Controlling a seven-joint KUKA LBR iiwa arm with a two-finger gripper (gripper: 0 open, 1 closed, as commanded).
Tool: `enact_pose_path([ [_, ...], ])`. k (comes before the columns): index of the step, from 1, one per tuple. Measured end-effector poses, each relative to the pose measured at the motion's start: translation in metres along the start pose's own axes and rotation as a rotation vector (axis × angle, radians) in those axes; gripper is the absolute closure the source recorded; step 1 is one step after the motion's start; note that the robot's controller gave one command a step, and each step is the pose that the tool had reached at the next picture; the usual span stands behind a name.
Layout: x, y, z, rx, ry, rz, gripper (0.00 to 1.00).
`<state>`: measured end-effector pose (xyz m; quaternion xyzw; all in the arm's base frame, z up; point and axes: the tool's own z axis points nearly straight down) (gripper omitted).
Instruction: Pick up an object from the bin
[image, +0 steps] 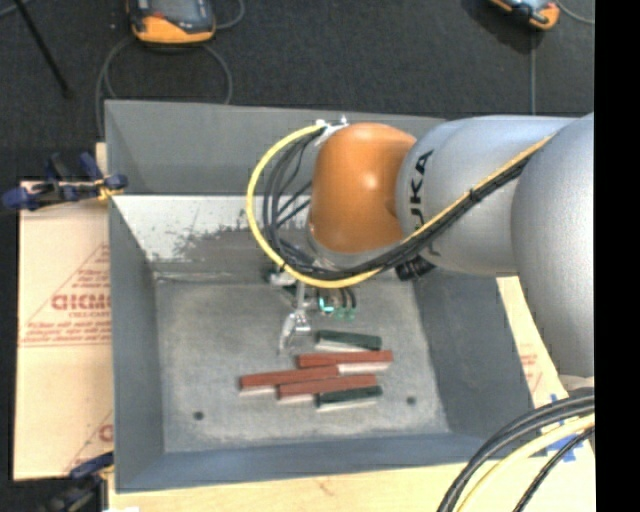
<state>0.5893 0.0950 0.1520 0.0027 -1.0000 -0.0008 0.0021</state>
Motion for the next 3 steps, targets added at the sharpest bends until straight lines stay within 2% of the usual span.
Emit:
enact_pose_path([
  [1,-0.002,0.000,-0.005,-0.001,-0.007,0.002,0.00],
  [2,0.041,-0.024,0.065,-0.006,-0.016,-0.072,1.00],
  [3,0.031,-0.024,0.062,-0.009,-0.063,-0.068,0.00],
])
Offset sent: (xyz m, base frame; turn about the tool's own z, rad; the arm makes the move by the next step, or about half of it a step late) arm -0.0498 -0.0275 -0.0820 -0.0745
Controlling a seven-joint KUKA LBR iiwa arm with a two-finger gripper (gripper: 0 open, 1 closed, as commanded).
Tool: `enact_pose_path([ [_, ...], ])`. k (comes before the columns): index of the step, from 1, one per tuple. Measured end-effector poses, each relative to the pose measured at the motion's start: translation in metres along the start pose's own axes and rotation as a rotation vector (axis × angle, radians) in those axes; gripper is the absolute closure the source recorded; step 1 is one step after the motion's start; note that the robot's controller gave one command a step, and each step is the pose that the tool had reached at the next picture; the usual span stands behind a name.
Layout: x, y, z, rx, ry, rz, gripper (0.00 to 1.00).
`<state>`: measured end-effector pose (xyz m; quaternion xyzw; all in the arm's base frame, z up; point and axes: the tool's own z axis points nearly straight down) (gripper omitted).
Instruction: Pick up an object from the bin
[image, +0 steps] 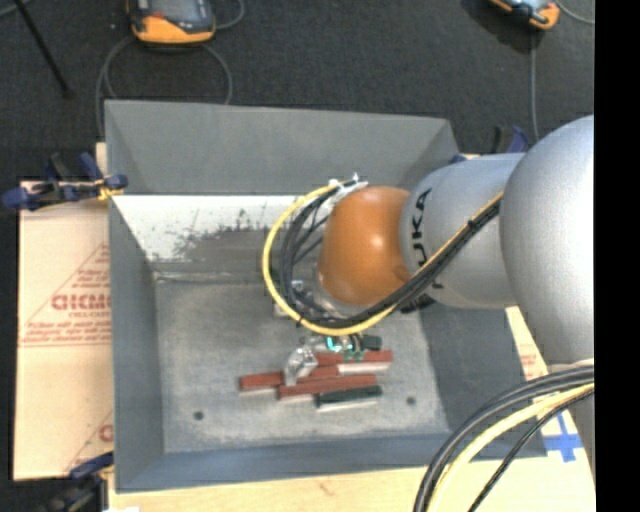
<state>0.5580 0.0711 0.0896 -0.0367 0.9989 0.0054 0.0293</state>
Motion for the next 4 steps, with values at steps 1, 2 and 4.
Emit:
enact_pose_path([
  [1,0.000,0.000,0.000,0.000,0.001,0.002,0.00],
  [2,0.009,0.002,-0.001,0.004,0.061,-0.004,1.00],
  [4,0.010,0.000,0.006,0.005,0.046,0.002,1.00],
])
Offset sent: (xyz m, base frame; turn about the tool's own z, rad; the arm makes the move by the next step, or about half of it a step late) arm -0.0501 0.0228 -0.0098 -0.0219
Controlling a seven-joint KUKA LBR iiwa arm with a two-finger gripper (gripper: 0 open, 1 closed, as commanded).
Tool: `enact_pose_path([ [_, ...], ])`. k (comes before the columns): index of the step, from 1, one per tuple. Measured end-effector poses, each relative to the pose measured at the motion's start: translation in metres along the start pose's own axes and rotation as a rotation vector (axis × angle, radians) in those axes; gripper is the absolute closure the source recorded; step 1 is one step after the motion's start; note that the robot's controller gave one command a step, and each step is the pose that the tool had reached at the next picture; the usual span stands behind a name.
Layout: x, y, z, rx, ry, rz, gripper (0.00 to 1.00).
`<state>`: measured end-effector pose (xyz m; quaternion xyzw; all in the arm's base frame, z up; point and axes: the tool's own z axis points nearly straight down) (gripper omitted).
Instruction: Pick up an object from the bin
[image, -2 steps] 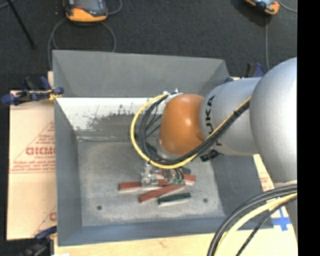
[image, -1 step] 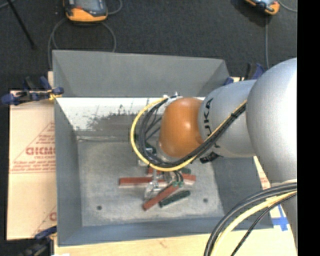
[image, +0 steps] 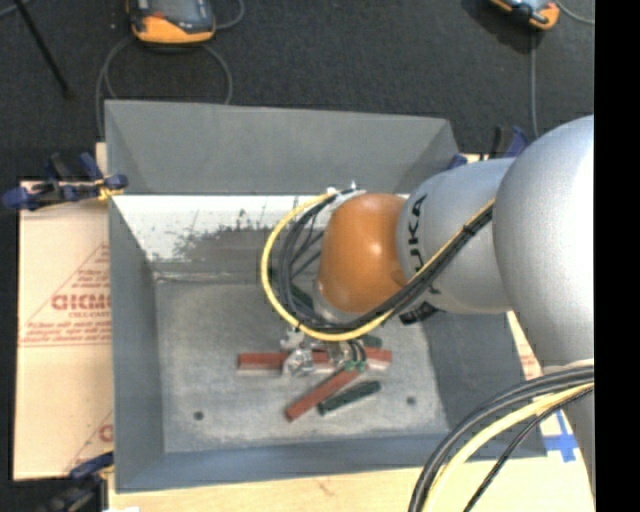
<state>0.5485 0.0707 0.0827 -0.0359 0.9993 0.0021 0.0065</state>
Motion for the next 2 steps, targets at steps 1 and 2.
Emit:
enact_pose_path([
  [1,0.000,0.000,0.000,0.000,0.000,0.000,1.00],
  [2,0.006,-0.019,-0.170,0.005,0.002,-0.039,1.00],
])
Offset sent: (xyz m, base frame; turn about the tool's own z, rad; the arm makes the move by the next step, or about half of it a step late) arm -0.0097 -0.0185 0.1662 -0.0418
